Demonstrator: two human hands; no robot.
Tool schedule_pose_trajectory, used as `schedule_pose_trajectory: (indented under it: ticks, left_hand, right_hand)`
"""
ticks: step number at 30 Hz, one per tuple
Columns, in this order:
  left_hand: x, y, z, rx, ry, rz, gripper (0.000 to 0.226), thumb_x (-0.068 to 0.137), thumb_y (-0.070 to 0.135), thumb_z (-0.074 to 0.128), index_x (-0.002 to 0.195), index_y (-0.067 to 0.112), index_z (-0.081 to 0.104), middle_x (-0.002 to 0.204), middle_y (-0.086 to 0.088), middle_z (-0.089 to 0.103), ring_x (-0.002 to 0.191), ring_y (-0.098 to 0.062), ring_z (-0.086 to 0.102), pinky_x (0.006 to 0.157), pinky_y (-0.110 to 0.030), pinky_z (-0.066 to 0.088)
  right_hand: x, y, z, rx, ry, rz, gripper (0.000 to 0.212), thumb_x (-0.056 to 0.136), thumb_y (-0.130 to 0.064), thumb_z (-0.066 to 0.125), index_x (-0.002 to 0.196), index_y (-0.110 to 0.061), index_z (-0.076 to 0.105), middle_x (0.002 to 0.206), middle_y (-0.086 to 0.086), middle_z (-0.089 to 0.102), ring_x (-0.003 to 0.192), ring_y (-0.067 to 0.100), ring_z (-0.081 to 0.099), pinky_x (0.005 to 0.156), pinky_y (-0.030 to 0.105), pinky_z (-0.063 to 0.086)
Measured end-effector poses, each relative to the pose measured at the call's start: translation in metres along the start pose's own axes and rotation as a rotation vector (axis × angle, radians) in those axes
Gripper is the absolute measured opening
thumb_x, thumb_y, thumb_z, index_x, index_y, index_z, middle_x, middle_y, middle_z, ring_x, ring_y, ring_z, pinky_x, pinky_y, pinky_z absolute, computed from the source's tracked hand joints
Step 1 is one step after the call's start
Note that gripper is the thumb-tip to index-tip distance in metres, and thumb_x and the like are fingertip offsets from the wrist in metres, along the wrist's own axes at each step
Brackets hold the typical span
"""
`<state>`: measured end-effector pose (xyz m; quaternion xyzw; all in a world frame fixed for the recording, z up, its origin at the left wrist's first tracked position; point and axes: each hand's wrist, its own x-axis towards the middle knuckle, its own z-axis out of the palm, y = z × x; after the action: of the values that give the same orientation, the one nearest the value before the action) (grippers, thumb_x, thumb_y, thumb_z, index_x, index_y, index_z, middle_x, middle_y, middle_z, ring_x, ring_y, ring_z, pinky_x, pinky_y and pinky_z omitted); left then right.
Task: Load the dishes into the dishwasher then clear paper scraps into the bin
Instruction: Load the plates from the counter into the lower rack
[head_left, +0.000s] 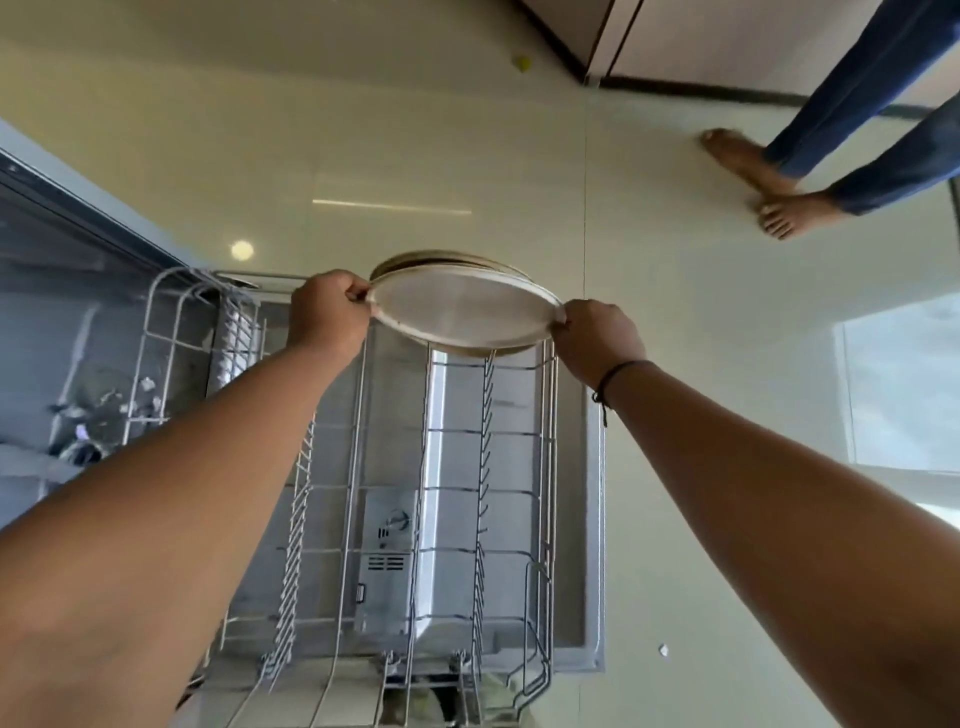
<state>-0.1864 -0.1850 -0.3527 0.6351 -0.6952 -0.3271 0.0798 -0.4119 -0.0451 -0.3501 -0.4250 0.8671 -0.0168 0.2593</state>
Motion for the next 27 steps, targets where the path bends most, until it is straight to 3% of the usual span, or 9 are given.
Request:
schedule_pose_trajectory:
  ticks: [5, 10, 14, 16, 19, 23, 27]
  left_hand:
    - [0.005, -0.024, 0.016, -0.045, -0.091, -0.031, 0.017, 0.084, 0.005, 0.068, 0.100, 0.002, 0.070, 0.101, -0.015, 0.071, 0.093, -0.029, 0.065, 0.073, -0.024, 0.040]
    - [0.001, -0.032, 0.027, -0.036, -0.114, -0.012, 0.016, 0.084, 0.008, 0.069, 0.099, 0.001, 0.069, 0.099, -0.016, 0.070, 0.082, -0.021, 0.059, 0.071, -0.024, 0.039]
    - [-0.005, -0.028, 0.025, 0.036, -0.203, -0.017, 0.038, 0.086, 0.011, 0.065, 0.124, 0.011, 0.061, 0.120, -0.013, 0.065, 0.107, -0.031, 0.061, 0.089, -0.036, 0.048]
    - [-0.014, -0.027, 0.021, 0.061, -0.236, -0.014, 0.055, 0.088, 0.017, 0.064, 0.140, 0.019, 0.045, 0.137, -0.009, 0.054, 0.120, -0.032, 0.054, 0.097, -0.037, 0.045]
    - [-0.044, -0.028, 0.011, 0.122, -0.291, -0.030, 0.068, 0.091, 0.026, 0.060, 0.150, 0.025, 0.025, 0.151, -0.006, 0.037, 0.133, -0.031, 0.041, 0.104, -0.038, 0.040]
    - [-0.107, -0.042, -0.007, 0.132, -0.390, -0.019, 0.069, 0.093, 0.033, 0.056, 0.151, 0.023, 0.020, 0.157, -0.004, 0.025, 0.139, -0.027, 0.033, 0.110, -0.042, 0.035]
    - [-0.203, -0.044, -0.050, 0.170, -0.429, -0.037, 0.071, 0.094, 0.039, 0.053, 0.152, 0.023, 0.015, 0.160, -0.002, 0.013, 0.144, -0.021, 0.022, 0.115, -0.036, 0.028]
  right_hand:
    - [0.007, -0.004, 0.021, -0.010, -0.057, 0.008, 0.025, 0.093, -0.023, 0.046, 0.105, -0.012, 0.064, 0.104, 0.014, 0.066, 0.099, 0.033, 0.059, 0.069, 0.029, 0.039]
    - [0.009, -0.002, 0.033, 0.089, -0.012, 0.066, 0.023, 0.093, -0.016, 0.046, 0.104, -0.011, 0.065, 0.100, 0.013, 0.067, 0.096, 0.032, 0.060, 0.068, 0.026, 0.036]
    - [0.003, 0.001, 0.031, 0.308, 0.008, 0.131, 0.031, 0.089, -0.007, 0.044, 0.106, -0.019, 0.067, 0.093, 0.002, 0.065, 0.083, 0.021, 0.056, 0.055, 0.019, 0.033]
    - [-0.010, -0.001, 0.032, 0.356, 0.001, 0.123, 0.036, 0.090, -0.005, 0.043, 0.118, -0.017, 0.062, 0.103, 0.001, 0.065, 0.094, 0.023, 0.059, 0.063, 0.016, 0.037]
    - [-0.041, 0.002, 0.035, 0.391, -0.036, 0.136, 0.046, 0.089, -0.004, 0.044, 0.132, -0.017, 0.053, 0.123, 0.005, 0.064, 0.110, 0.025, 0.059, 0.079, 0.019, 0.038]
    - [-0.097, 0.011, 0.034, 0.260, -0.166, 0.095, 0.049, 0.090, -0.013, 0.047, 0.137, -0.024, 0.045, 0.129, 0.005, 0.060, 0.113, 0.026, 0.058, 0.090, 0.031, 0.047]
    - [-0.170, 0.004, 0.014, 0.017, -0.313, -0.076, 0.053, 0.092, -0.027, 0.048, 0.142, -0.028, 0.033, 0.135, 0.003, 0.054, 0.119, 0.024, 0.054, 0.099, 0.034, 0.044]
